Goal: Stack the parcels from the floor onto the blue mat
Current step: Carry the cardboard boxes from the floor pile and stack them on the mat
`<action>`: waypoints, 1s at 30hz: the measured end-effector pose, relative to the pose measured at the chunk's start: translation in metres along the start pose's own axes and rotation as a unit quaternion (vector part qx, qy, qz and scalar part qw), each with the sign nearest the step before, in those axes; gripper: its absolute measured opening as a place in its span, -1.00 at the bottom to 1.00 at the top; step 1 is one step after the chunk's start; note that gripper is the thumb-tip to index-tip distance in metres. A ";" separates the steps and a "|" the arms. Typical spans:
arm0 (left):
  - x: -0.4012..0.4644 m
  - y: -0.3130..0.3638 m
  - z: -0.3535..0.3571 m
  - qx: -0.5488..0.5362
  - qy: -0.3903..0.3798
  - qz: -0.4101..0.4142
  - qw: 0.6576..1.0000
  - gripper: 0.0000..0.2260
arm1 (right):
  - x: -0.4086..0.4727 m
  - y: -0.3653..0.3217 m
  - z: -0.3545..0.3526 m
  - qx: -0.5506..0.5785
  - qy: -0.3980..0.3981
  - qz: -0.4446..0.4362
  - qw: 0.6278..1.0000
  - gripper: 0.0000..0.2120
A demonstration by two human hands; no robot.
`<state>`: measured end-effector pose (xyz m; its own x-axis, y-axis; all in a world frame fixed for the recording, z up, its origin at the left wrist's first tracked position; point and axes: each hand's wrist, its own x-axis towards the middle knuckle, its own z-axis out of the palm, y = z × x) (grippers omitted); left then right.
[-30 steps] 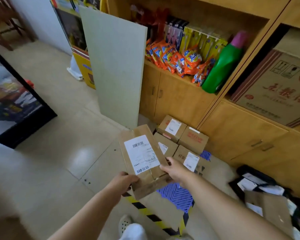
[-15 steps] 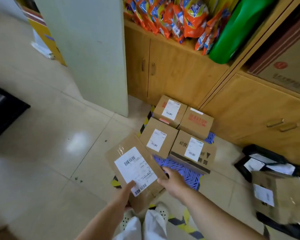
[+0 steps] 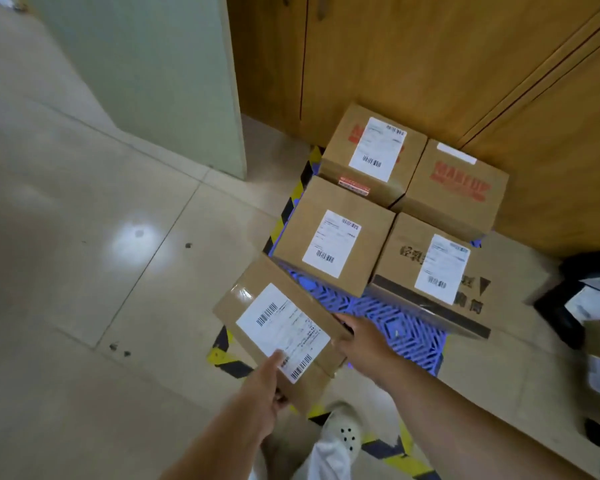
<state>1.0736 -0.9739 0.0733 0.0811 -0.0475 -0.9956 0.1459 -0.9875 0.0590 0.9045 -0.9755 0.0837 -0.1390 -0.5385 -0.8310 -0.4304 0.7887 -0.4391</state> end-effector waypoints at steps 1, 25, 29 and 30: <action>0.017 -0.001 0.002 0.003 -0.003 -0.002 1.000 -0.86 | 0.014 0.007 0.005 -0.001 0.002 0.000 1.000 -0.57; 0.168 0.033 0.001 0.135 0.122 0.182 0.966 -0.32 | 0.139 0.109 0.086 0.146 0.239 0.094 0.955 -0.18; 0.166 0.075 -0.016 0.304 0.137 0.320 0.887 -0.32 | 0.135 0.104 0.096 0.280 0.157 0.113 0.940 -0.32; 0.164 0.081 -0.016 0.308 0.102 0.333 0.885 -0.39 | 0.134 0.101 0.096 0.341 0.128 0.129 0.922 -0.35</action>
<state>1.1145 -1.0590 -0.0842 0.1323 -0.6847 -0.7167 -0.5616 -0.6476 0.5150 0.9282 -0.9397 -0.1051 -0.4025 -0.2903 -0.8682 0.2961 0.8561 -0.4235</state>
